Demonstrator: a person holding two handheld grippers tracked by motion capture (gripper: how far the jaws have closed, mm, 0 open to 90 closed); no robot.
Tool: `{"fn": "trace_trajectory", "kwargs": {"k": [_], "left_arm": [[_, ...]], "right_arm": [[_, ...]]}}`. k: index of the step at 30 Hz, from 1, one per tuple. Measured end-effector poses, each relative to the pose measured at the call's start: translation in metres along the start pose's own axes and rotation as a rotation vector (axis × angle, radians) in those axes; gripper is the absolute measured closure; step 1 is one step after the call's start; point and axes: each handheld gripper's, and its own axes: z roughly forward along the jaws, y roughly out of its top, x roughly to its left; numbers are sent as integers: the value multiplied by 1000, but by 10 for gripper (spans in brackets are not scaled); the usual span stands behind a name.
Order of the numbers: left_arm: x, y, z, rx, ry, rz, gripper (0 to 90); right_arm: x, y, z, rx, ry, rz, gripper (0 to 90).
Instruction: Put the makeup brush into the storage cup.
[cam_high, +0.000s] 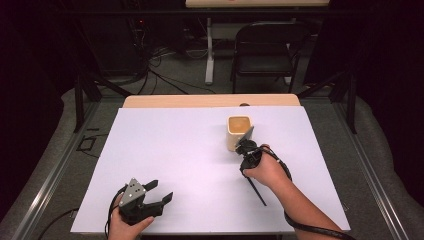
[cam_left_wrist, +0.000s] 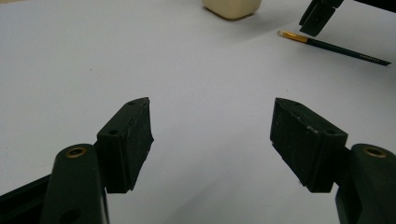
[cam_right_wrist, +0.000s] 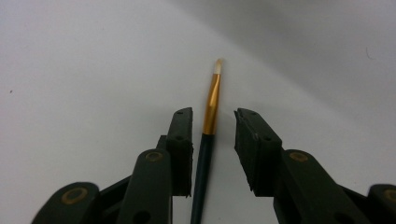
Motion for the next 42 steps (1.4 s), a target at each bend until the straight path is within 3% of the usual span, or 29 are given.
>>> {"fn": "trace_trajectory", "kwargs": {"k": [9, 13, 18, 19, 23, 26, 42], "left_arm": [[0, 0, 0, 2, 0, -4, 292], [0, 0, 0, 0, -3, -6, 292], [0, 0, 0, 1, -3, -5, 292], [1, 0, 0, 1, -4, -5, 292], [1, 0, 0, 2, -2, -5, 292], [1, 0, 0, 3, -2, -6, 292], [2, 0, 0, 4, -2, -6, 292]], "right_arm": [[3, 1, 4, 11, 7, 15, 698], [4, 1, 8, -28, 8, 28, 711], [4, 2, 8, 1, -3, 24, 745], [3, 3, 8, 13, -3, 6, 755], [3, 3, 10, 7, -4, 15, 769], [4, 4, 10, 35, -10, 26, 779], [4, 5, 14, 55, -5, 28, 813]]}}
